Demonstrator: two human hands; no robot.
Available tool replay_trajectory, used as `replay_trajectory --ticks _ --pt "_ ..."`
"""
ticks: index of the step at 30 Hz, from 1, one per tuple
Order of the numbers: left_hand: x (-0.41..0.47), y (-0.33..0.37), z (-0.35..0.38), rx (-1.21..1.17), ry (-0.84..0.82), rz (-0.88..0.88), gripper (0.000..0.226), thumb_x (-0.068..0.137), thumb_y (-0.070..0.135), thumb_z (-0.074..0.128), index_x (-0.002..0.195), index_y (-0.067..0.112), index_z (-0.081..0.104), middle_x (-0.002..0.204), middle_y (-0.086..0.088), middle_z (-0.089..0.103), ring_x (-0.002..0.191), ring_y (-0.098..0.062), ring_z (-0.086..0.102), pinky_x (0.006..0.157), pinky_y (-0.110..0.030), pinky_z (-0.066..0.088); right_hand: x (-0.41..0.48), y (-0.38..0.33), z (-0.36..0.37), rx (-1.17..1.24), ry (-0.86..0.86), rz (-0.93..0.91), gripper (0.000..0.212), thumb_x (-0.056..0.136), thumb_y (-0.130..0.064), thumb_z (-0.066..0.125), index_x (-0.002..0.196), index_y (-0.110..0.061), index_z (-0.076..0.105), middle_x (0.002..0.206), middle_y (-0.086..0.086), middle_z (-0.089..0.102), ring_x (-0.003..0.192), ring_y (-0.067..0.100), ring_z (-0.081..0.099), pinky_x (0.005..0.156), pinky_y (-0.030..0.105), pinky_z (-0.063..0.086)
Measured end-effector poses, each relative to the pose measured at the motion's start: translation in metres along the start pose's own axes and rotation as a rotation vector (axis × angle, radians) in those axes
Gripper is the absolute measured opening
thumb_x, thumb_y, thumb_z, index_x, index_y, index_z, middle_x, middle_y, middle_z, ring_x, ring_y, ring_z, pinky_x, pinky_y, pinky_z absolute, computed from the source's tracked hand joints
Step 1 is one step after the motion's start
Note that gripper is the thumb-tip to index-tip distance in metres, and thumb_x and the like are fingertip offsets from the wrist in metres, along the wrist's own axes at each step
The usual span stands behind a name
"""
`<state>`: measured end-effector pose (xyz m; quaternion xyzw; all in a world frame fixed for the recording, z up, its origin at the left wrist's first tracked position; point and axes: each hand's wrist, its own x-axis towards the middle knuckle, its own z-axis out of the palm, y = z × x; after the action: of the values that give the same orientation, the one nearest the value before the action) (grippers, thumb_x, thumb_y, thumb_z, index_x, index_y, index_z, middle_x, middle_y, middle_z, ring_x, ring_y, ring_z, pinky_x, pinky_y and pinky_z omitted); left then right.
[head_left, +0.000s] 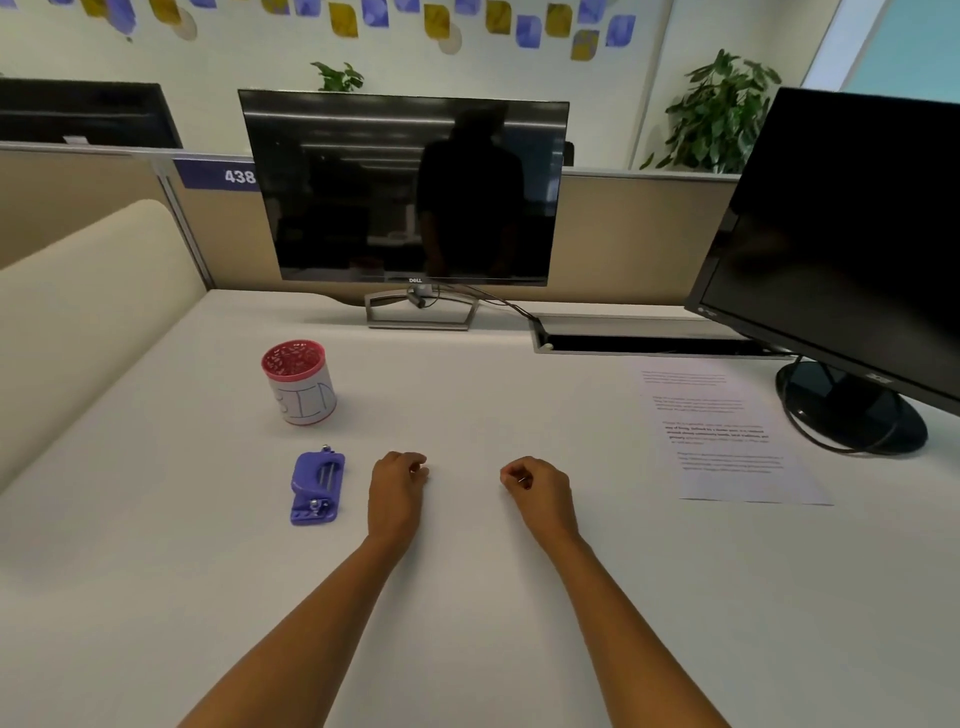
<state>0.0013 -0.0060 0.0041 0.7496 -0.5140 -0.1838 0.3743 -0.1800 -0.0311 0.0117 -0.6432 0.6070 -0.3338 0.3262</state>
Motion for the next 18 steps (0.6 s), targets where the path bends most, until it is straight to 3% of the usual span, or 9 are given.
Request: replay_trajectory --ticks 7,18 --pt "0.009 -0.005 -0.006 0.020 -0.088 0.080 0.024 0.088 0.017 0.059 0.107 0.005 0.069 0.108 -0.012 0.066 0.102 -0.025 0.057 0.085 -0.025 0.041 -0.015 -0.016 0.019 -0.136 -0.088 -0.025 0.011 0.084 -0.013 0.064 0.091 -0.009 0.071 0.094 0.004 0.070 0.076 0.009 0.057 0.071 0.013 0.043" --pt "0.020 -0.006 -0.010 0.054 -0.141 0.115 0.021 0.087 0.017 0.060 0.101 0.006 0.071 0.105 -0.011 0.068 0.097 -0.024 0.060 0.082 -0.025 0.043 -0.019 -0.024 0.022 -0.367 -0.107 -0.077 0.013 0.083 -0.018 0.067 0.090 -0.008 0.070 0.095 0.006 0.069 0.086 0.019 0.065 0.076 0.023 0.049"
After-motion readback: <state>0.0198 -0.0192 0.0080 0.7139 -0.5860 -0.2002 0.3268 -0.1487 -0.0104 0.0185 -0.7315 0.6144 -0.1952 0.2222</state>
